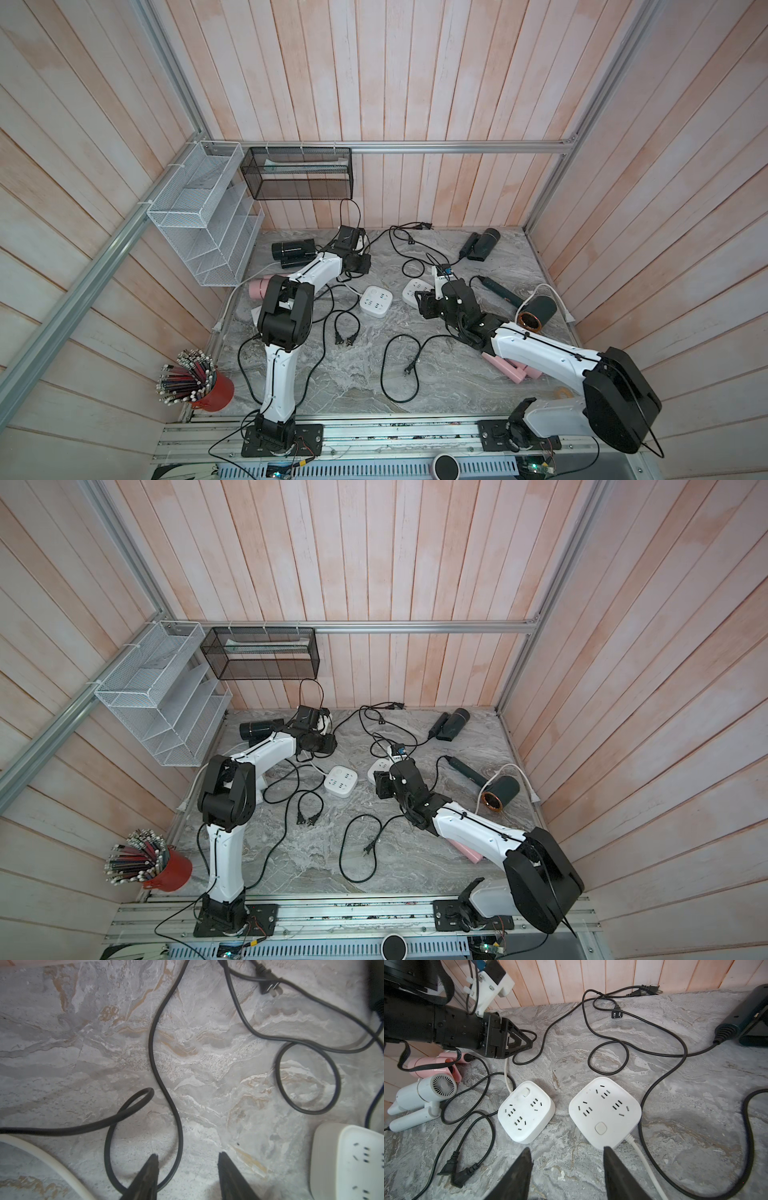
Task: Charge the blow dryers
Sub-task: Move the socket to the center of the board, then move the charging cable to the center of the board.
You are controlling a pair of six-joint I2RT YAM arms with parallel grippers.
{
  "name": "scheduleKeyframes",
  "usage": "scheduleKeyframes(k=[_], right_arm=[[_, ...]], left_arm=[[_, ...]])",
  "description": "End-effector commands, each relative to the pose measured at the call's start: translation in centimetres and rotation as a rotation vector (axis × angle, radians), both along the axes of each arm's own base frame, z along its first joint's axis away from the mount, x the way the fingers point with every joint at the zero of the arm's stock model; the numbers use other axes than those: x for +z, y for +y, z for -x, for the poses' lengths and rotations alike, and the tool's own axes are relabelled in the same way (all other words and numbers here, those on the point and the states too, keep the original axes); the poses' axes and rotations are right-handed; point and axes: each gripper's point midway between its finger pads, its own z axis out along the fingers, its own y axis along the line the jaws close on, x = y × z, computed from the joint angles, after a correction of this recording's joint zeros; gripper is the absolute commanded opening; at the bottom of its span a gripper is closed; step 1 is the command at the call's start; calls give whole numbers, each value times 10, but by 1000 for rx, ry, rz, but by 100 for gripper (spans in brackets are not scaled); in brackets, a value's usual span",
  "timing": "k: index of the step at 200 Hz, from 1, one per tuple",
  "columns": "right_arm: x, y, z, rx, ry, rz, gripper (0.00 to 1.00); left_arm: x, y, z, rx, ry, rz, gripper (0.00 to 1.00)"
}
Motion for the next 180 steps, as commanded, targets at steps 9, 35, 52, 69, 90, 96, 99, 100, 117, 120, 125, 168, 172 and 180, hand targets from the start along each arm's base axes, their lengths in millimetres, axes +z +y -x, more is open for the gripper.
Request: scheduleKeyframes(k=[9, 35, 52, 69, 90, 96, 99, 100, 117, 120, 125, 168, 172, 180], right_arm=[[-7, -3, 0, -6, 18, 12, 56], [-10, -4, 1, -13, 24, 16, 56], [-12, -5, 2, -16, 29, 13, 56], [-14, -5, 3, -16, 34, 6, 56], [-17, -6, 5, -16, 41, 0, 56], [-18, -6, 5, -18, 42, 0, 56], [-18, -6, 5, -17, 42, -1, 56], [-18, -6, 6, -17, 44, 0, 56], [-18, -7, 6, -19, 43, -1, 56], [-18, -7, 6, -20, 42, -1, 56], [-17, -7, 6, -21, 42, -1, 56], [-17, -8, 5, -29, 43, 1, 56], [-17, -9, 5, -31, 43, 1, 56], [-18, -9, 6, -32, 45, -1, 56]], left_arm=[[-27, 4, 2, -23, 42, -96, 47], [-39, 2, 4, -26, 57, -139, 44], [-44, 2, 4, -25, 60, -163, 43], [-47, 4, 3, -20, 60, -184, 40], [-51, 5, 3, -22, 62, -203, 40], [-52, 5, 3, -24, 64, -209, 39], [-53, 4, 3, -27, 66, -212, 39], [-54, 4, 3, -27, 68, -213, 39], [-57, 4, 3, -36, 68, -238, 38], [-58, 4, 3, -37, 67, -245, 37], [-60, 4, 3, -39, 69, -253, 36], [-62, 3, 3, -37, 76, -264, 29], [-62, 2, 3, -37, 76, -263, 29], [-62, 3, 2, -34, 78, -263, 27]])
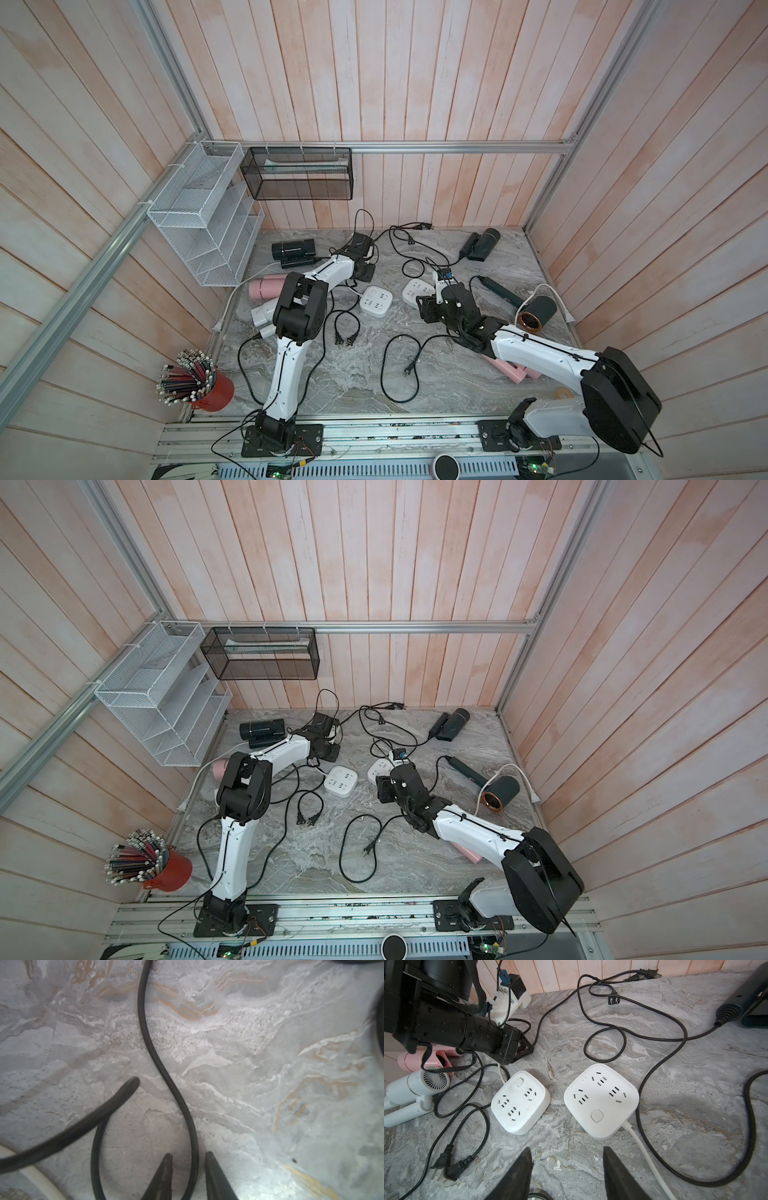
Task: Charge the blow dryers
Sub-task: Move the charging cable to the center of the board.
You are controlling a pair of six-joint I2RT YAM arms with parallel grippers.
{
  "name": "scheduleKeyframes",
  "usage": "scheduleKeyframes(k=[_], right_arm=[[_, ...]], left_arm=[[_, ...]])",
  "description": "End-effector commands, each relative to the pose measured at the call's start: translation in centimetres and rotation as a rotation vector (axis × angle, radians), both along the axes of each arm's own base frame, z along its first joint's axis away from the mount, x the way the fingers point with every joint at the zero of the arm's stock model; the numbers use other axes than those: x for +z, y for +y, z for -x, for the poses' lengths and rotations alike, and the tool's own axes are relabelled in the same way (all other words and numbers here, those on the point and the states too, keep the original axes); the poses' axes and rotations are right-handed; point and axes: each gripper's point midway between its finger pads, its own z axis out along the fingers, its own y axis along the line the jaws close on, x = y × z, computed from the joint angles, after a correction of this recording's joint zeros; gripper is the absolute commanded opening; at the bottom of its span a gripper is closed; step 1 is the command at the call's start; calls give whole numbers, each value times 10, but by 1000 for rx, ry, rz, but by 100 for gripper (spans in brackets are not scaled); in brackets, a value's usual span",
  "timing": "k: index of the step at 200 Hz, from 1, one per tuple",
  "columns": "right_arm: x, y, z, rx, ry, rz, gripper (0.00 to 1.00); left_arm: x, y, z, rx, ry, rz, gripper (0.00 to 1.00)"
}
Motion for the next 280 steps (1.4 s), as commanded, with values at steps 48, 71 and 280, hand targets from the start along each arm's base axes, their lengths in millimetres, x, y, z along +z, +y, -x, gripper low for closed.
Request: scheduleKeyframes(k=[48, 71, 280], right_arm=[[-1, -5, 1, -23, 4, -13, 55], [0, -6, 3, -23, 5, -24, 55], [-5, -16, 10, -35, 4, -26, 55]], left_arm=[[-6, -3, 4, -8, 43, -16, 14], [6, -2, 4, -8, 21, -15, 9], [121, 119, 55, 403, -72, 66, 7]])
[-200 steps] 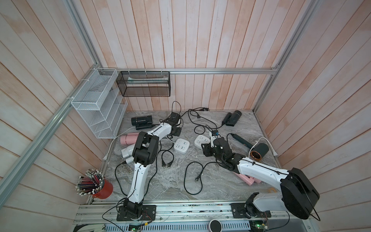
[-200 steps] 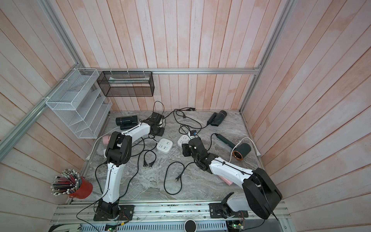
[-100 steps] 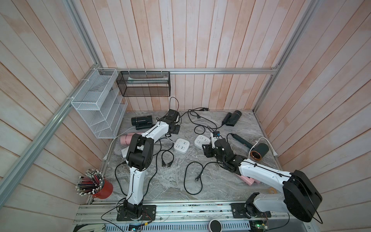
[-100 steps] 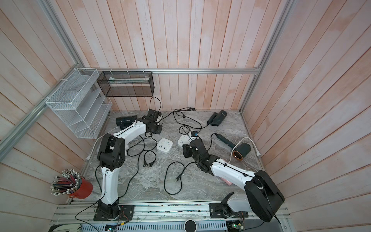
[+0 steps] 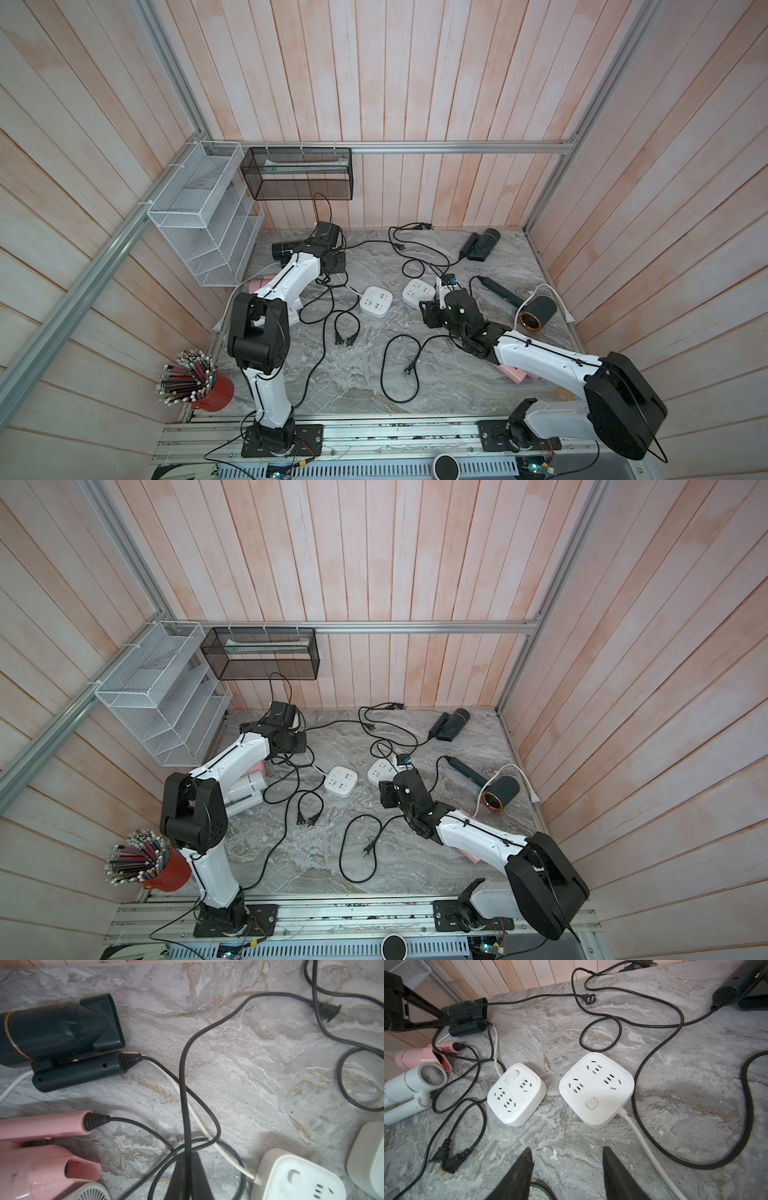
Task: Charge the blow dryers
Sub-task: Move the charging cable to the center of the board.
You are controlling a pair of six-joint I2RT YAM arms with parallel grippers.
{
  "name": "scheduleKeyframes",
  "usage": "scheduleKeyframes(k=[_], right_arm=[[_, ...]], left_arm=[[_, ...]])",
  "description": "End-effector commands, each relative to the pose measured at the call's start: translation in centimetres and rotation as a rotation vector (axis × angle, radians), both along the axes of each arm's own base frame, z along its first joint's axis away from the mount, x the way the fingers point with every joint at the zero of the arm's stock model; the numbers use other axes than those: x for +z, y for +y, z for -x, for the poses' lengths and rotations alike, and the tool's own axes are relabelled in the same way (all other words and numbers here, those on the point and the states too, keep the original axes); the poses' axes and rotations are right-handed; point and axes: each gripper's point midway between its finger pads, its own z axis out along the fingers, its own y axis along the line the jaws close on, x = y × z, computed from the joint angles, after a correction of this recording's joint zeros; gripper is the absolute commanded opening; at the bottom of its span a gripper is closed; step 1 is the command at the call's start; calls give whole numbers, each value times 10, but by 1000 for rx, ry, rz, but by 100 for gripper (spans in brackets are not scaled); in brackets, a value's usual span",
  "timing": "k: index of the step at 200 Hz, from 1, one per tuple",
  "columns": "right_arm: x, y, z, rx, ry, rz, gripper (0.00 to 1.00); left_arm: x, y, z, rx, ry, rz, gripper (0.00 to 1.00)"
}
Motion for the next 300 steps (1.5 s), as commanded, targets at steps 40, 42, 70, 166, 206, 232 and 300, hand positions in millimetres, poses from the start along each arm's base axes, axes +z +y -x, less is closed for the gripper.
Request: scheduleKeyframes(k=[40, 42, 70, 166, 206, 232, 300], right_arm=[[8, -12, -2, -37, -14, -9, 55], [8, -12, -2, -37, -14, -9, 55], [6, -14, -1, -44, -7, -12, 55], [0, -17, 0, -54, 6, -1, 55], [1, -15, -1, -48, 5, -7, 55], [0, -17, 0, -54, 8, 5, 54], [1, -21, 2, -60, 6, 13, 54]], left_arm=[[22, 45, -2, 177, -27, 39, 7], [23, 46, -3, 183, -29, 41, 7], [33, 57, -23, 217, -49, 101, 7], [45, 89, -61, 302, -75, 134, 8], [26, 82, -75, 233, -68, 136, 8], [16, 105, -80, 321, -41, 83, 8], [29, 151, -72, 470, -74, 157, 7]])
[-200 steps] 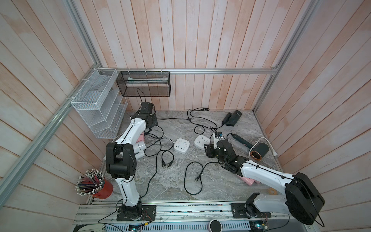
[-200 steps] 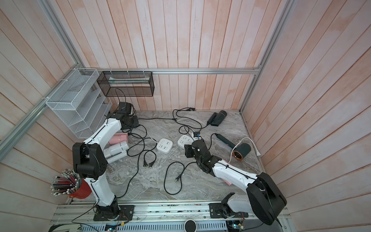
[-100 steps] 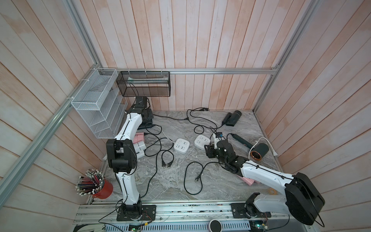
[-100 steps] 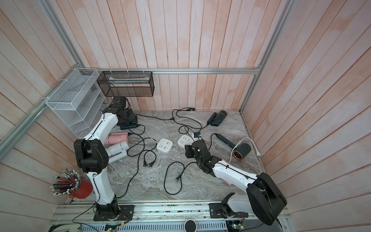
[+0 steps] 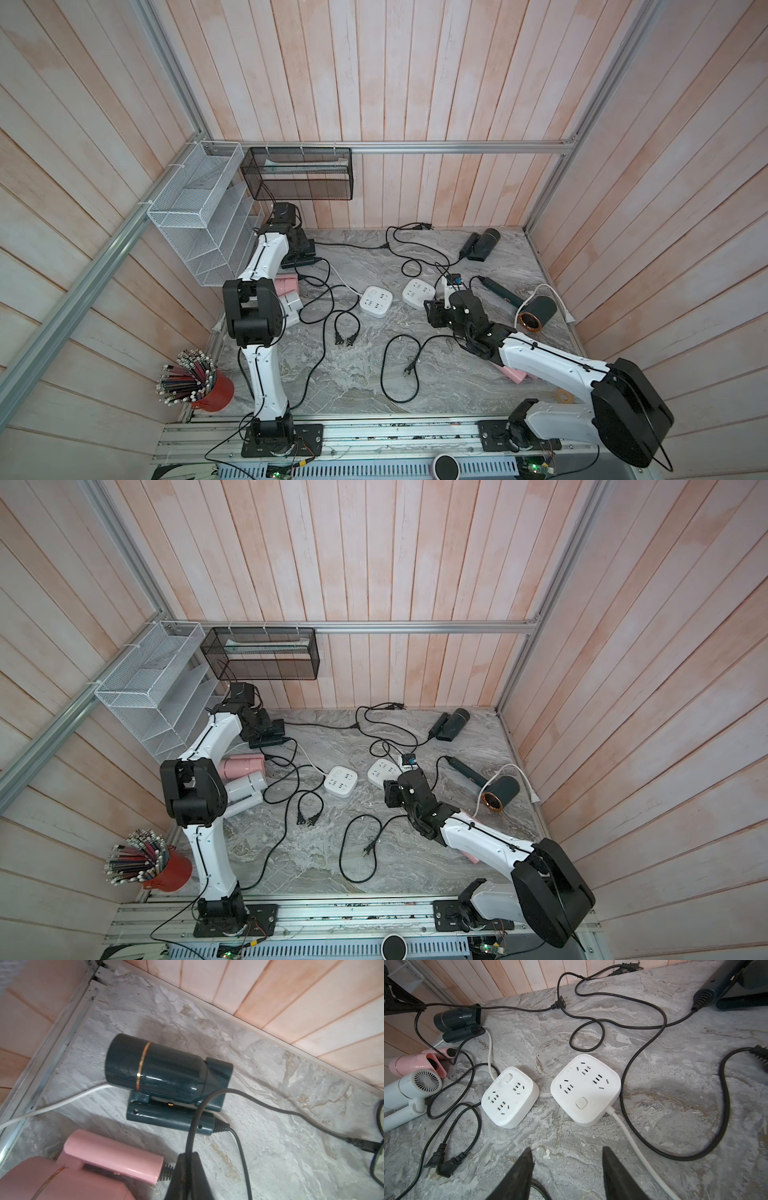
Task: Charge the blow dryers
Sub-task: Move the charging cable to the center of the board.
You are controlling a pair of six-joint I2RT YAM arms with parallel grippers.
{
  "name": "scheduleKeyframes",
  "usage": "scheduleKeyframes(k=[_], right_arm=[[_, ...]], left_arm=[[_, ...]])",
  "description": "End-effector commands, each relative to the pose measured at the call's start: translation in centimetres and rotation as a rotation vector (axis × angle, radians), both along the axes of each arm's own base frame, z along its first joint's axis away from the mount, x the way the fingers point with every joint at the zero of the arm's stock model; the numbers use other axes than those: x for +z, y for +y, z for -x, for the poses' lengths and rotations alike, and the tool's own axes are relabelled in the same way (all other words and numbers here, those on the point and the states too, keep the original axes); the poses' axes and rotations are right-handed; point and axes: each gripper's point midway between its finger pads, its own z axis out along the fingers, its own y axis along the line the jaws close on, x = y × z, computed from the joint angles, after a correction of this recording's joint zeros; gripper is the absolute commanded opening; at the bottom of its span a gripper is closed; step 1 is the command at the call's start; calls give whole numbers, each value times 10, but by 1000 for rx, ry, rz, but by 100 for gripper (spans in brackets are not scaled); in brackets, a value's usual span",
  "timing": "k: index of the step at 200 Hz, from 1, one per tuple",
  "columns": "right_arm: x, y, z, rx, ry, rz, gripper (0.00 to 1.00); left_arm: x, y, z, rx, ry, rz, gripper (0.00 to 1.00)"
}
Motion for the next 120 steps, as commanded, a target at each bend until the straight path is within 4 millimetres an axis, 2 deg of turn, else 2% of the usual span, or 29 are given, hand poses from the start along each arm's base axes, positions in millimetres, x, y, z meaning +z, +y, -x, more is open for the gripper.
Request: scheduleKeyframes(k=[1, 35, 59, 99, 120], right_arm=[[-4, -7, 2, -22, 11, 15, 54], [-2, -7, 2, -22, 7, 11, 54], [-2, -8, 3, -23, 9, 14, 54], [3, -6, 7, 6, 2, 9, 53], [0, -5, 8, 25, 3, 20, 53]], left_arm=[[24, 9, 2, 39, -51, 0, 7], [21, 16, 4, 57, -47, -4, 7], [19, 9, -1, 24, -56, 28, 9], [15, -6, -8, -59, -70, 51, 19], [19, -8, -7, -65, -77, 57, 21]])
